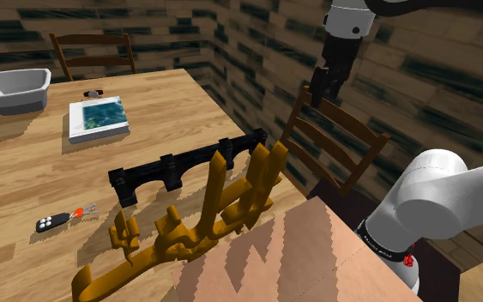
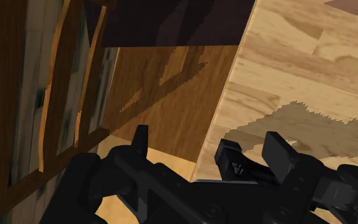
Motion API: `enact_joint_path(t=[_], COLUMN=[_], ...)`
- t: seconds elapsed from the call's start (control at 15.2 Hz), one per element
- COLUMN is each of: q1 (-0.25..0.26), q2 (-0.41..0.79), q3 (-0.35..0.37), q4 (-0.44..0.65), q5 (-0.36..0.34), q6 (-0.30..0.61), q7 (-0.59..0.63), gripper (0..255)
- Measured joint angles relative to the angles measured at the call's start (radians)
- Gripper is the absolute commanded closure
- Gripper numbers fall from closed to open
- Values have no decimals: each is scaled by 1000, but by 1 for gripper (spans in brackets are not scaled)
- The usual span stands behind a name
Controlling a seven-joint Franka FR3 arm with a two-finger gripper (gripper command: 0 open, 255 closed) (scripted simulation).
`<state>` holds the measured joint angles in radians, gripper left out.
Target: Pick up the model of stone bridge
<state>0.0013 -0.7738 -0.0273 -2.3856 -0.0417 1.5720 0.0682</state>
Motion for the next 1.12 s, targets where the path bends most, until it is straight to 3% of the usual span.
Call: enact_joint_path(t=[0.2,1.12], q1=[18,226], q2=[33,448], q3=[-8,4], q4=[3,148], q5=[-4,22], q6=[33,351], q7=[-42,-466], gripper=[0,0])
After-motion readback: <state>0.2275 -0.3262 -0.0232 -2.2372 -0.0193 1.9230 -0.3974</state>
